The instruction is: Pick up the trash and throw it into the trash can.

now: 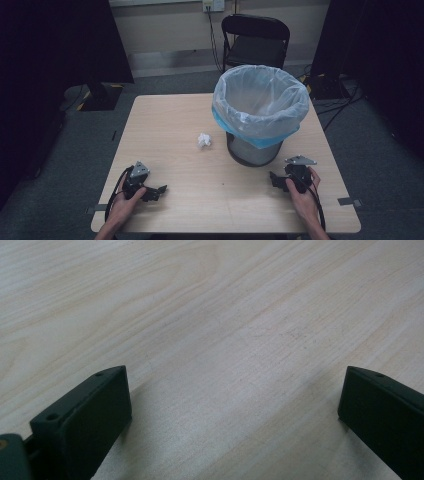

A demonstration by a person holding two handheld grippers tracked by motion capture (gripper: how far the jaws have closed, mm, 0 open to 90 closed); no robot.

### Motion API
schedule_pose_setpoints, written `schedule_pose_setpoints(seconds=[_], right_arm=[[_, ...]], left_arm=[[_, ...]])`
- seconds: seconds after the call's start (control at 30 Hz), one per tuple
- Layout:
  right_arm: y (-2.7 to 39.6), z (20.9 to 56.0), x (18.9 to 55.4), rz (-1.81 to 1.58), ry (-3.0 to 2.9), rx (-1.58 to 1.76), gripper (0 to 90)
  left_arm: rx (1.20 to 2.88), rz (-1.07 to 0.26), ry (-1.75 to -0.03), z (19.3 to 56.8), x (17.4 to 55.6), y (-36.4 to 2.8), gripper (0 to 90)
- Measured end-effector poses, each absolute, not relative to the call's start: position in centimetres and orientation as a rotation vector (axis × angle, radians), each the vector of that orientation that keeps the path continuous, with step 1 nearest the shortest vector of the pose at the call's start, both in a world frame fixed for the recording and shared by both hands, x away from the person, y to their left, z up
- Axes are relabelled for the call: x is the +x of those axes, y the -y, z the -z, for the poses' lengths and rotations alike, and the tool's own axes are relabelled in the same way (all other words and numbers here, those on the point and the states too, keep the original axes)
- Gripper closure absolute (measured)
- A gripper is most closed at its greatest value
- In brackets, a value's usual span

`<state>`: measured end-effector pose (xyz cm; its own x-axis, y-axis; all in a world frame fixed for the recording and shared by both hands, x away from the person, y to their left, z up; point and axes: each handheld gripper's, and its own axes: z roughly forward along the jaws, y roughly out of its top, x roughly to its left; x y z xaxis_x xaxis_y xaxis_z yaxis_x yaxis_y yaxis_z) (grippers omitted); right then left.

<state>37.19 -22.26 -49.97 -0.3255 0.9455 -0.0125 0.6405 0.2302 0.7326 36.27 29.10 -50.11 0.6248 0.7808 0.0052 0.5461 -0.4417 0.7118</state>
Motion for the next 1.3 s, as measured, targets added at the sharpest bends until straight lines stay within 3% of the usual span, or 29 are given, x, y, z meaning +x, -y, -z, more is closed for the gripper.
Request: schedule_pose_setpoints(seconds=[0.3,0.4,0.43,0.57,1.3], right_arm=[[22.3,50.0,37.2,-0.883,-2.05,1.455,11.5],[22.3,50.0,37.2,-0.883,-2.05,1.455,11.5],[22.3,50.0,37.2,-0.883,-2.05,1.455,11.4],[22.3,50.0,37.2,-0.883,-2.05,1.455,11.4],[22.3,50.0,37.2,-0.885,-2.054,1.449,11.3]], left_arm=[[2.149,-0.439,-1.051,50.1,36.5,-29.2,2.3],[2.114,-0.458,-1.086,49.9,36.8,-29.0,9.2],[2.117,-0.458,-1.075,49.5,36.9,-28.8,20.1],[2.094,-0.452,-1.04,49.0,36.7,-28.2,16.1],[1.935,-0.357,-0.913,45.5,42.2,-24.8,20.4]])
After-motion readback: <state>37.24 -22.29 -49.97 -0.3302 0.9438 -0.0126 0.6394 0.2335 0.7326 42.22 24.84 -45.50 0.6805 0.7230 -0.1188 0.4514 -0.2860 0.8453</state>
